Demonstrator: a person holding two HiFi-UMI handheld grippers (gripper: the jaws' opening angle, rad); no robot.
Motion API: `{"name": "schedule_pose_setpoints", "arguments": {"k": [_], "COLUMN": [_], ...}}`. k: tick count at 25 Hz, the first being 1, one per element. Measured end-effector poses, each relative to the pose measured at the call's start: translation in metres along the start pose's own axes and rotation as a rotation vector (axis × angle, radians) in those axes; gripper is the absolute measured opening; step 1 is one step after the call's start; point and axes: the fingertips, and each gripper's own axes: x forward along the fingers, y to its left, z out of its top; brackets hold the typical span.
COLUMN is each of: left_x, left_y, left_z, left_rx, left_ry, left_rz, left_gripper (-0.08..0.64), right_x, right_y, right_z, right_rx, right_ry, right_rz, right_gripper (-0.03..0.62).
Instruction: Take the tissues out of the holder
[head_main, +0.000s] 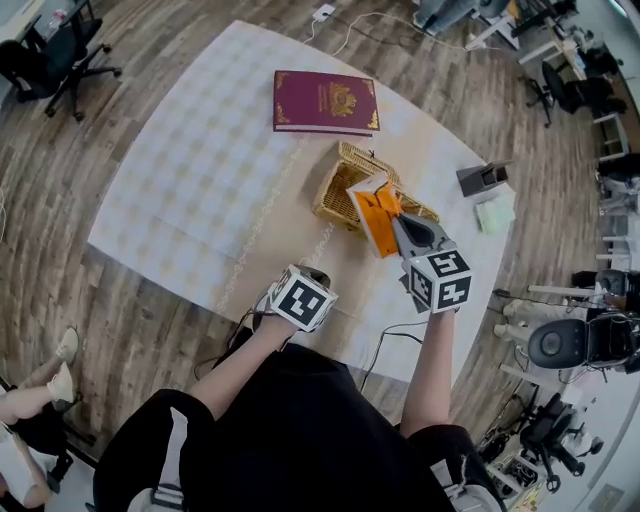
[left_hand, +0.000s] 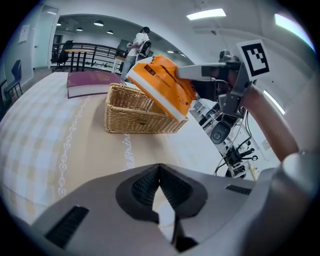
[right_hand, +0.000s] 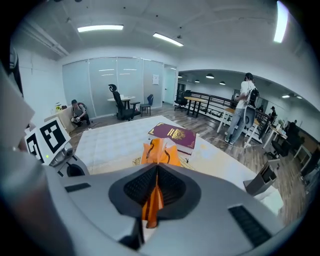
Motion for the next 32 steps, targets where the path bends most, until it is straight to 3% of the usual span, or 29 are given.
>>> {"name": "schedule_pose_setpoints", "arguments": {"k": [12, 21, 32], "left_x": [0.004, 0.010, 0.030], "left_y": [-0.015, -0.038, -0.082], "left_z": [-0.012, -0.019, -0.038], "left_rx": [0.132, 0.194, 0.279], "left_ry": [0.059, 0.044, 0.085], "left_rz": [-0.020, -0.037, -0.070], "left_gripper": [0.000, 0.000, 0.000], "right_x": [-0.031, -0.060, -0.095], "right_y": [0.049, 0.080, 0.101], "right_z": [-0.063, -0.128, -0.177], "right_rx": [0.160, 0.343, 0.423], "right_ry": [0.000, 0.017, -0.004], "right_rz": [-0.011, -0.044, -0.083], "right_gripper": [0.018, 0.018, 0.018]}}
